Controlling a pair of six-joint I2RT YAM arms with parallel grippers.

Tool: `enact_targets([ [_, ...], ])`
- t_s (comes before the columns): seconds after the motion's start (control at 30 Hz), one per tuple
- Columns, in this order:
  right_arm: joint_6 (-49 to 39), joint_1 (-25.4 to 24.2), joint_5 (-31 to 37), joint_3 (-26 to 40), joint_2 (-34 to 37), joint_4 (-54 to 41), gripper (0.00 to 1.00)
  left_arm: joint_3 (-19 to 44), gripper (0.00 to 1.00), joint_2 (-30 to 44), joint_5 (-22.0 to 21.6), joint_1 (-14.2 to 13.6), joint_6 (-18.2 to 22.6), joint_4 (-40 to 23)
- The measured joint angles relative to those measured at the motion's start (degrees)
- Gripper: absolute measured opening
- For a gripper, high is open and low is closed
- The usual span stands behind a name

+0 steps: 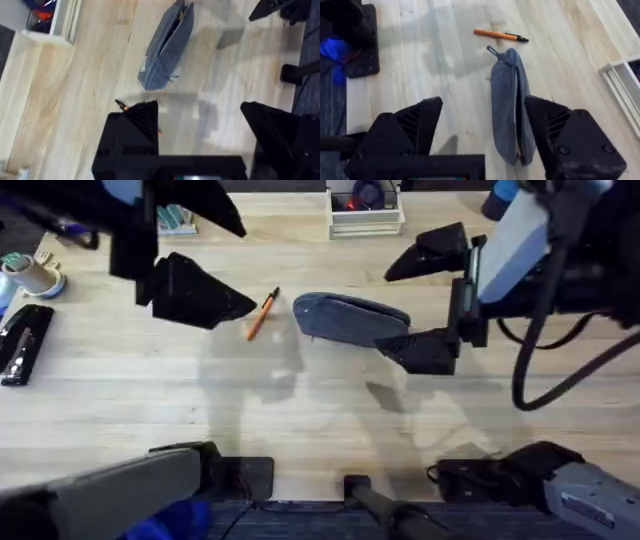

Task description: Unzip the bag, pick up the pens from the table one at a time and place them inside, then zip the bag closed.

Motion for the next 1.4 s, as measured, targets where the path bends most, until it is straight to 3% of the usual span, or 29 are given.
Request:
enact_targets([
  [0.17, 0.01, 0.0, 3.5, 4.83, 0.0, -6.21, 0.996, 0.0, 0.995, -3.17, -1.38, 0.0, -4.08, 0.02],
  [0.57, -0.36, 0.0, 9.1, 8.43, 0.0, -15.85, 0.996, 0.0, 0.994, -7.81, -1.51, -0.02, -7.12, 0.02],
  [1.4, -0.7, 0.0, 9.66, 8.65, 0.0, -15.99, 0.996, -2.07, 0.994, -10.56, -1.64, 0.0, -13.49, 0.02],
])
